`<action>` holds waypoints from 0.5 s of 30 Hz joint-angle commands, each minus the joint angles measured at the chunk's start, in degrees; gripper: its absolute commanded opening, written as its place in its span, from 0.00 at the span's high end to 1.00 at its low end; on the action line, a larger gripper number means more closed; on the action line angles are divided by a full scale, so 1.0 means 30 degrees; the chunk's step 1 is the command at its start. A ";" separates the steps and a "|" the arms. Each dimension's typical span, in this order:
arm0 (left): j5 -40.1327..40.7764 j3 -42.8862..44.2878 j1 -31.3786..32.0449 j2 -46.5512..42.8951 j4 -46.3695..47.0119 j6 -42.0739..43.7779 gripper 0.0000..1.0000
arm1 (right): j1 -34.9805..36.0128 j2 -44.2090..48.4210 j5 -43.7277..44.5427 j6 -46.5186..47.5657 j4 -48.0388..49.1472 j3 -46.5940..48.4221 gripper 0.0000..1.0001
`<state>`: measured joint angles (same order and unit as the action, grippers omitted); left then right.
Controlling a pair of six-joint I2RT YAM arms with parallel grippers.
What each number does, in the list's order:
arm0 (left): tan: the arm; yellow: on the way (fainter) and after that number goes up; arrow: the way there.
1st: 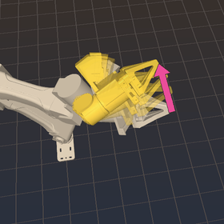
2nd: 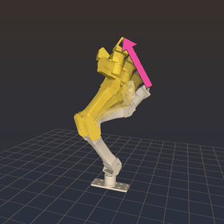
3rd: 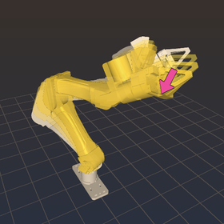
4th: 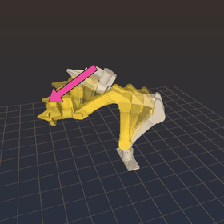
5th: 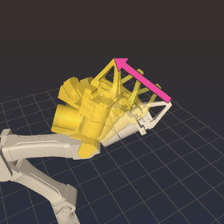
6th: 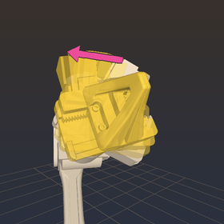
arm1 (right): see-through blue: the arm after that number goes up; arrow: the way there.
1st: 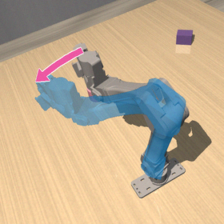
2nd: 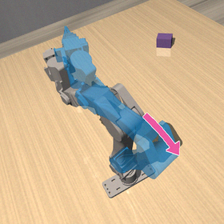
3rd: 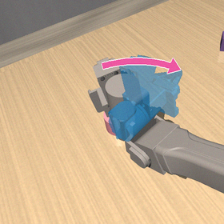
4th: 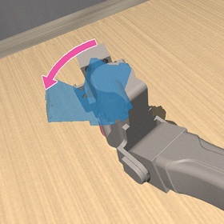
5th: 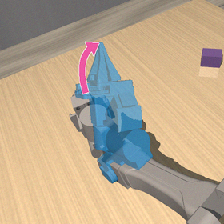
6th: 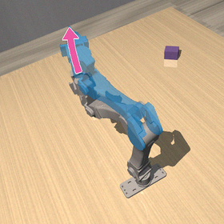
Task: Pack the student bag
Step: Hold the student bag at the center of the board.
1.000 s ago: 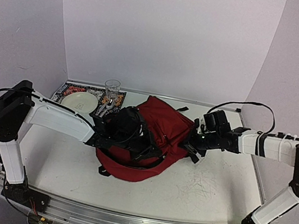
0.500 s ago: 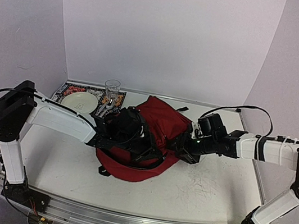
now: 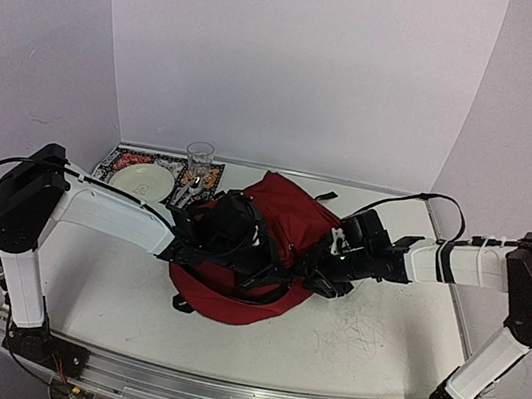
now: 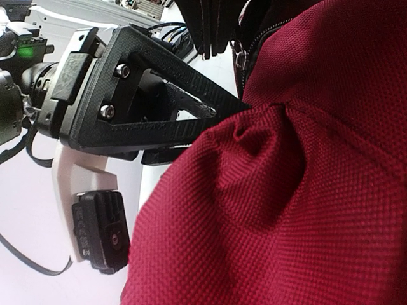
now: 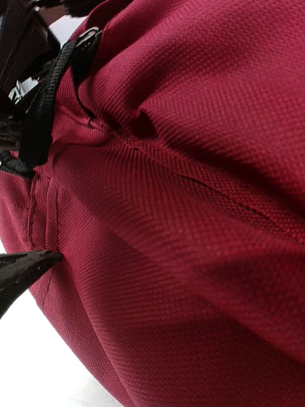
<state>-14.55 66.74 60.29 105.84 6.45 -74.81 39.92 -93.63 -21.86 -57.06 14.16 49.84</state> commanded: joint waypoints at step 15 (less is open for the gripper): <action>-0.0062 0.0819 0.0642 -0.0095 0.0317 0.0354 1.00 | 0.0433 -0.1965 -0.0791 -0.1096 0.0775 0.0752 0.62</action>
<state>-14.27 66.74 61.23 105.86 5.98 -74.77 40.64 -96.67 -24.63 -60.29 17.75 49.94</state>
